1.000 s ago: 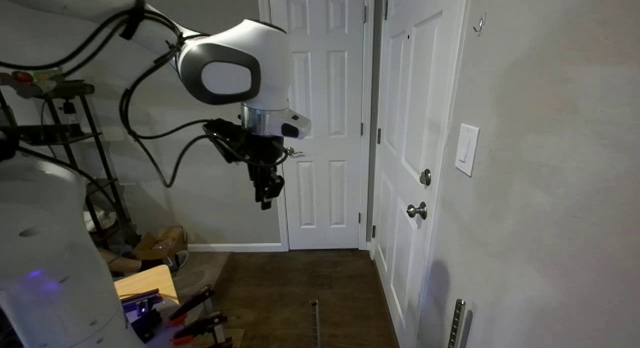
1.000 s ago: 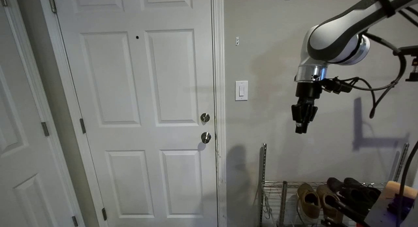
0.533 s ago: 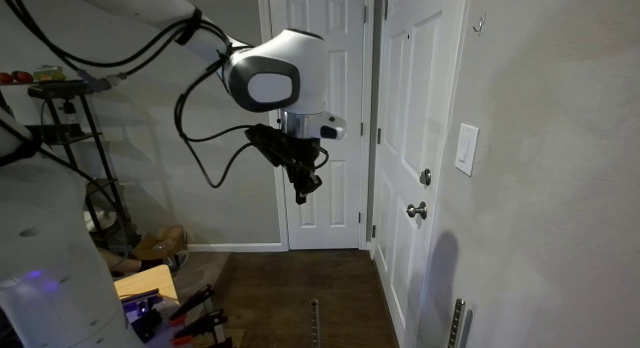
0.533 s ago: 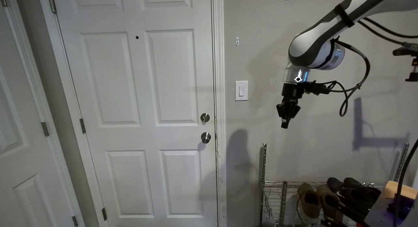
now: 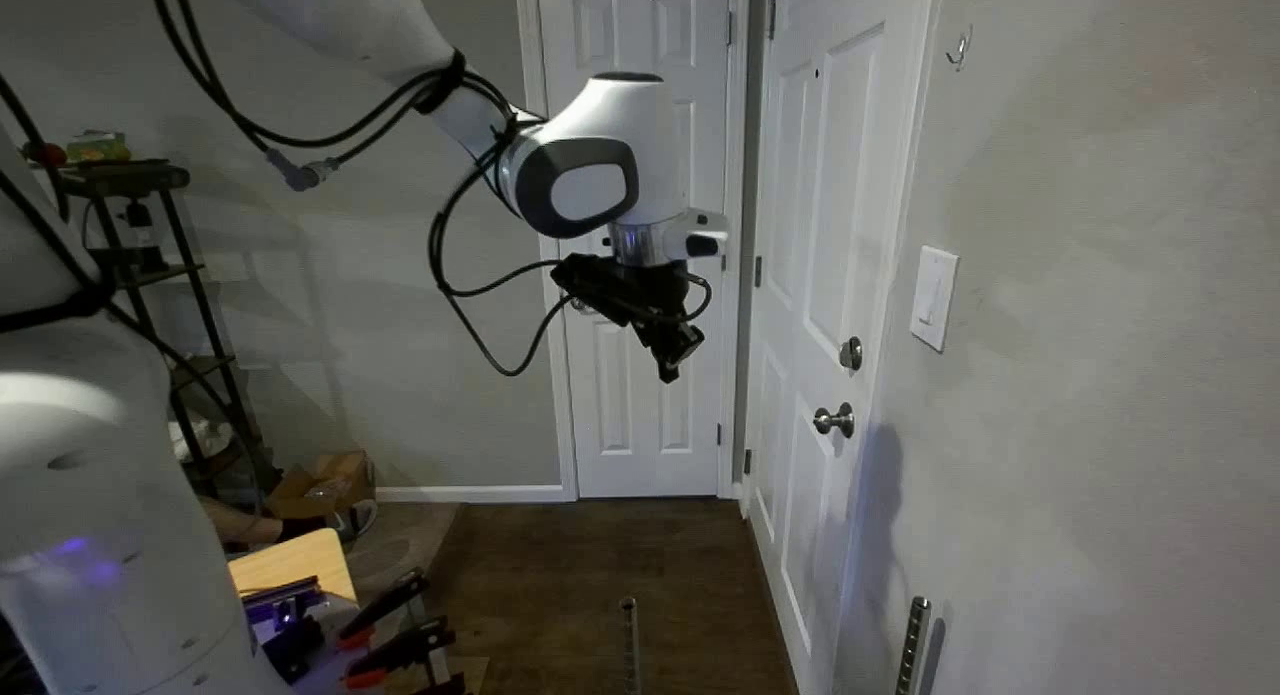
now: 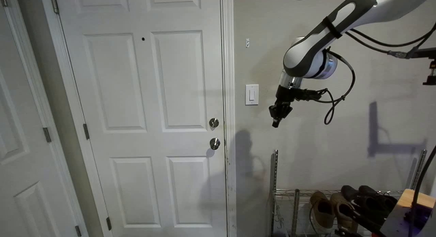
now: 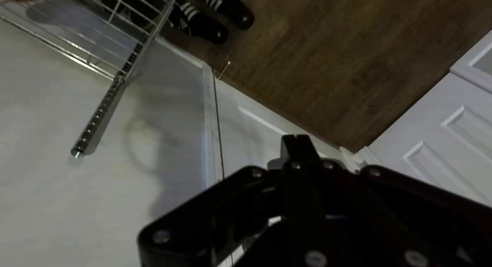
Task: Switch the light off
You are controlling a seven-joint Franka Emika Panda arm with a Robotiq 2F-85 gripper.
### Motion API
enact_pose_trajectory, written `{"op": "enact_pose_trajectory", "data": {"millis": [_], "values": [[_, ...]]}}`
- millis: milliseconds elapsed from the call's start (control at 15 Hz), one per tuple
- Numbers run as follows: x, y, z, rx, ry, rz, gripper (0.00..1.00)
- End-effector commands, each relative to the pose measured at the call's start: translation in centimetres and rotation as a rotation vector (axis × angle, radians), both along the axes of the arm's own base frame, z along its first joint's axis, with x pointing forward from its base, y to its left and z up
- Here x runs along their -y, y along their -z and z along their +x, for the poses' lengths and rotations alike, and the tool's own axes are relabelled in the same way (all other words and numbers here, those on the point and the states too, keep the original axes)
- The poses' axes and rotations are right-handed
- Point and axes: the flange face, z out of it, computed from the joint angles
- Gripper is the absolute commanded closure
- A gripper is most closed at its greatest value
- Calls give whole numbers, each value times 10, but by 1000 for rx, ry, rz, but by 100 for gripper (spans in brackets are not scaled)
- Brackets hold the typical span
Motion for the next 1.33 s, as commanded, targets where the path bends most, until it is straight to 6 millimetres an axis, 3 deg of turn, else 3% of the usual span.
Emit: {"op": "enact_pose_trajectory", "data": {"millis": [0, 267, 600, 933, 1267], "values": [[-4, 3, 16, 131, -14, -63, 95], [-2, 6, 29, 275, -43, -162, 96], [21, 8, 44, 368, -43, -270, 96], [42, -17, 63, 472, -24, -359, 95], [35, -24, 80, 513, 31, -382, 96]]}}
